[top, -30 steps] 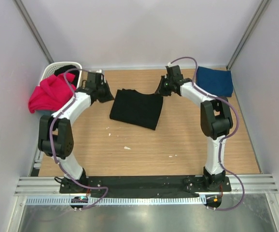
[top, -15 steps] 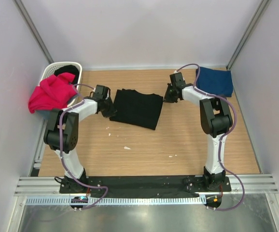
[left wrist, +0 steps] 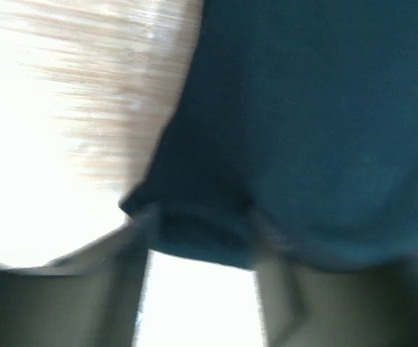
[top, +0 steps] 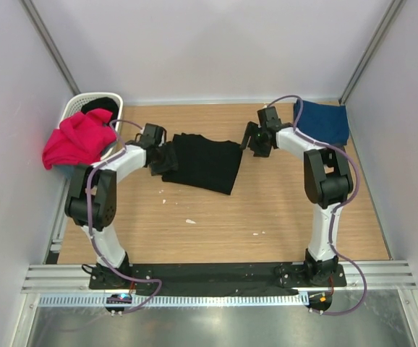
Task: Fold and stack the t-shirts
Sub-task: Fold the tshirt
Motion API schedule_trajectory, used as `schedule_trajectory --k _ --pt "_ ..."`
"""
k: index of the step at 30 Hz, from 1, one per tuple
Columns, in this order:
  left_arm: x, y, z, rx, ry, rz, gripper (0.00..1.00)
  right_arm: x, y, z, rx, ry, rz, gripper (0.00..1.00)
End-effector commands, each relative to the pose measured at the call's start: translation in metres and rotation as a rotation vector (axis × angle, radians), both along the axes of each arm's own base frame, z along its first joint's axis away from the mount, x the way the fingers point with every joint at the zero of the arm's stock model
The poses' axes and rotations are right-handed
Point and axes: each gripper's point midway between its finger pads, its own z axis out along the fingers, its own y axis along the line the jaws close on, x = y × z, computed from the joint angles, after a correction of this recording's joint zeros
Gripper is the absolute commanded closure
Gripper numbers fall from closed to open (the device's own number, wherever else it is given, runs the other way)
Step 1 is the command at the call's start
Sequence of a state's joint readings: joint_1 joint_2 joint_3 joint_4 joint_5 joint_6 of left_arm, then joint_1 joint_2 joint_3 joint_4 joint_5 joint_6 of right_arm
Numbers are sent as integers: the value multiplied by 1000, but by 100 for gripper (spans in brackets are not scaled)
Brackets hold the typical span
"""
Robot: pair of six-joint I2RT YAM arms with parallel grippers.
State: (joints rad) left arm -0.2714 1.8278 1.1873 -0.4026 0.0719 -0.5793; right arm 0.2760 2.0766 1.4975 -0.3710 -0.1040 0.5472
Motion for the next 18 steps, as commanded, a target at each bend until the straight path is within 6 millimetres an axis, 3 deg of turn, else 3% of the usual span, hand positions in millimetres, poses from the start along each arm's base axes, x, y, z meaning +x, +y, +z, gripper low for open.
schedule_trajectory --k 1,2,3,4,6,12,18 --pt "7 8 63 32 -127 -15 34 -11 13 66 73 -86 18 25" --pt "6 10 84 24 -168 -9 14 -23 15 65 91 -72 22 20" --pt "6 10 96 24 -194 -14 3 -28 17 66 108 -65 8 11" --pt "3 12 104 25 -204 -17 0 -39 23 62 117 -56 17 8" --pt "1 15 133 27 -263 -19 0 -49 32 57 140 -36 12 1" --pt "-27 25 176 35 -326 -44 0 -74 57 38 144 -8 -28 0" --pt "-53 40 177 80 -335 -39 0 -84 70 21 135 4 -53 15"
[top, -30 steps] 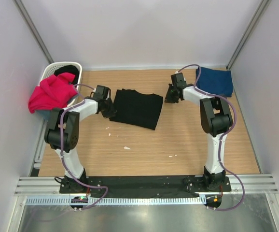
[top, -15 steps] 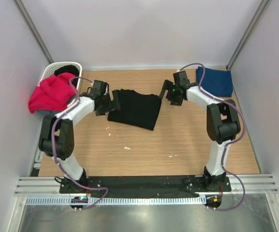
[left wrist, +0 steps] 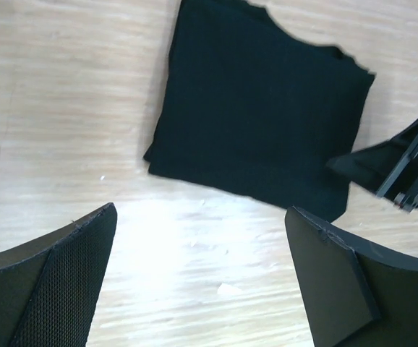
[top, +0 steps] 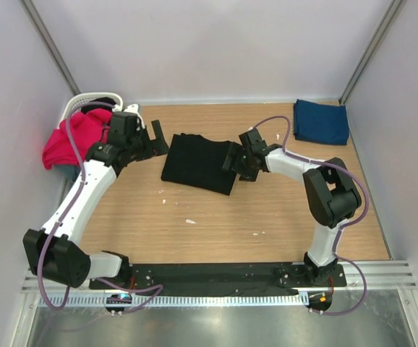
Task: Fold and stack the t-shirts
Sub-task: Fold the tshirt, then neatly place the folded tshirt to the corner
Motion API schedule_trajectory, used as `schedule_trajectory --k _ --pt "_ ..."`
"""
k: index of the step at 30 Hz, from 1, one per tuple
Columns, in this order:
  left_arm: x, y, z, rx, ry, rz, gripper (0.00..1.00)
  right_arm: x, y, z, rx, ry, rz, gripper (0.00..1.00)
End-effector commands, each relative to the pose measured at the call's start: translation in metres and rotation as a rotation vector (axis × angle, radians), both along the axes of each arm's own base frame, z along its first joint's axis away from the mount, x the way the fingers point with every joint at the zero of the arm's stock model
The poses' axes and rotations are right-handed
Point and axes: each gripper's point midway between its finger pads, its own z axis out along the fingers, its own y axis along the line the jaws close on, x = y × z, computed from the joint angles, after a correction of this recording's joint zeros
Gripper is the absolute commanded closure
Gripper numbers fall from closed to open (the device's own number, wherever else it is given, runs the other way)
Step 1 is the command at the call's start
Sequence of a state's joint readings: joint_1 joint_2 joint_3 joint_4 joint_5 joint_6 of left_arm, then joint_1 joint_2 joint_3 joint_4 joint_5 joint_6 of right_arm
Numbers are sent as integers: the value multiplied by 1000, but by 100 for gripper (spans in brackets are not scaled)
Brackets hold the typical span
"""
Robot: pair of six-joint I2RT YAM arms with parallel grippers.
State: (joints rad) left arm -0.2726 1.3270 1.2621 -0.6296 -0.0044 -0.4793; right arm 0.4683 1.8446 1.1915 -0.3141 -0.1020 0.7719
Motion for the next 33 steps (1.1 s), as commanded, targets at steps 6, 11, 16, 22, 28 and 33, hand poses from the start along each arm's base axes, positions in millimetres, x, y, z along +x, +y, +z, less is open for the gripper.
schedule_trajectory --k 6,11,16,22,28,33 --pt "-33 19 -12 62 43 3 0 20 3 -6 -36 -82 -94 21" --pt "-36 19 -5 62 30 -6 0 24 -9 -20 -110 -76 -121 28" --pt "-36 17 -1 52 28 -11 0 31 -12 -25 -141 -86 -125 48" --pt "-33 18 -1 62 34 -5 0 39 -21 -30 -175 -89 -121 95" --pt "-31 18 -2 53 37 9 0 71 -61 -11 -183 -140 -107 99" --pt "-28 20 -4 55 42 23 0 123 -108 17 -178 -182 -41 99"
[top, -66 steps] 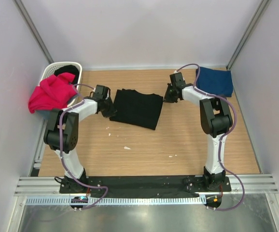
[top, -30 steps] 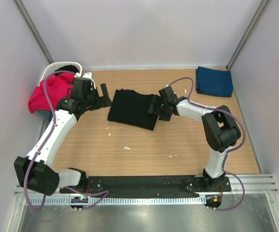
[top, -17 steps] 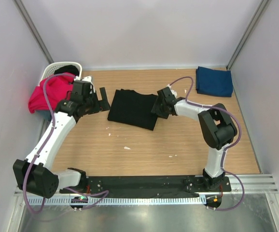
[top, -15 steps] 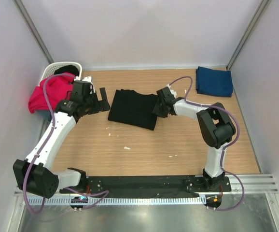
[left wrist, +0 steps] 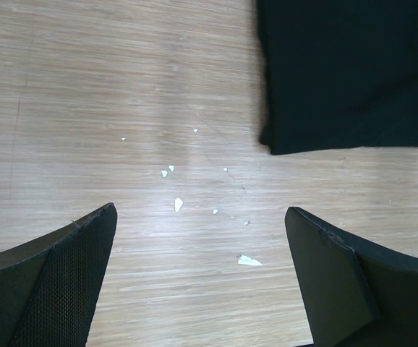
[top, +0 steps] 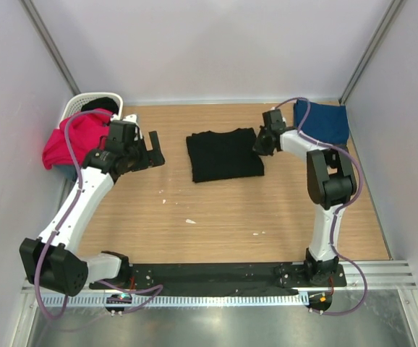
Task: Fold and stack the t-shirts
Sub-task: Neatly place the folded tshirt to the corner
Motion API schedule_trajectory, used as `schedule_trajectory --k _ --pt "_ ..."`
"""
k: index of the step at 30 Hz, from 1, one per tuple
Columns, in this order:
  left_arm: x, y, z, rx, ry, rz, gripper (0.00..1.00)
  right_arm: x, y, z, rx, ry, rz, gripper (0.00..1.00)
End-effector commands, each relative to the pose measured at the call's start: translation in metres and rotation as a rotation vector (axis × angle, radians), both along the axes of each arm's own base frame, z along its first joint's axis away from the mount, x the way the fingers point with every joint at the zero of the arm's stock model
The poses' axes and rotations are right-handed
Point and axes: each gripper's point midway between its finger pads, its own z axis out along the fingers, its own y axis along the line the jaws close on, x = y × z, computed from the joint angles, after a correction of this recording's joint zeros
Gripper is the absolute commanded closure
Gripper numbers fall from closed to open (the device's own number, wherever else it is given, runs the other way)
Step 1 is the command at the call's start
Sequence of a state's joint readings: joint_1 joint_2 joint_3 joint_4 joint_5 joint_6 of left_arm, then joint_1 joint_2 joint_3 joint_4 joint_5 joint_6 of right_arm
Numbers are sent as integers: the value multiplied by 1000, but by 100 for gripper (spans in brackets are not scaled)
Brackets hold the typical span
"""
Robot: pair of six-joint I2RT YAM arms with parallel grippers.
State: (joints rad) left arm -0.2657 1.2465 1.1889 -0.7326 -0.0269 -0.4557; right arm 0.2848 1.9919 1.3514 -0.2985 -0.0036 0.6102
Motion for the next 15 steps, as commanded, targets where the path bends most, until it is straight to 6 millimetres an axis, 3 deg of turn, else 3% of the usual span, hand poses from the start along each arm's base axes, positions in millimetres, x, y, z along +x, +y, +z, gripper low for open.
schedule_trajectory --k 1,2,3,4,5,6,7,8,9,11,12,15 --pt "10 3 14 3 -39 17 0 43 -36 19 -53 -46 80 99" --pt "11 4 12 7 -37 22 0 43 -47 16 -89 -16 115 99" --pt "13 5 11 11 -36 27 0 63 -59 33 -102 -51 106 99" --pt "14 6 9 14 -32 32 0 70 -66 34 -123 -49 119 99" --pt "18 9 5 24 -22 45 0 66 -74 17 -155 16 153 99" --pt "19 10 3 27 -17 49 0 85 -81 37 -171 -33 154 99" --pt "21 11 0 29 -11 51 0 92 -91 40 -182 -34 151 99" --pt "24 12 -4 33 4 57 0 91 -97 30 -191 3 163 99" --pt "26 12 -4 34 4 58 0 106 -101 51 -235 -57 200 99" --pt "30 14 -10 40 25 63 0 114 -117 60 -319 -65 178 99" --pt "33 14 -9 44 25 65 0 124 -120 80 -336 -115 175 99" --pt "38 17 -20 60 71 69 0 139 -136 113 -356 -178 121 99"
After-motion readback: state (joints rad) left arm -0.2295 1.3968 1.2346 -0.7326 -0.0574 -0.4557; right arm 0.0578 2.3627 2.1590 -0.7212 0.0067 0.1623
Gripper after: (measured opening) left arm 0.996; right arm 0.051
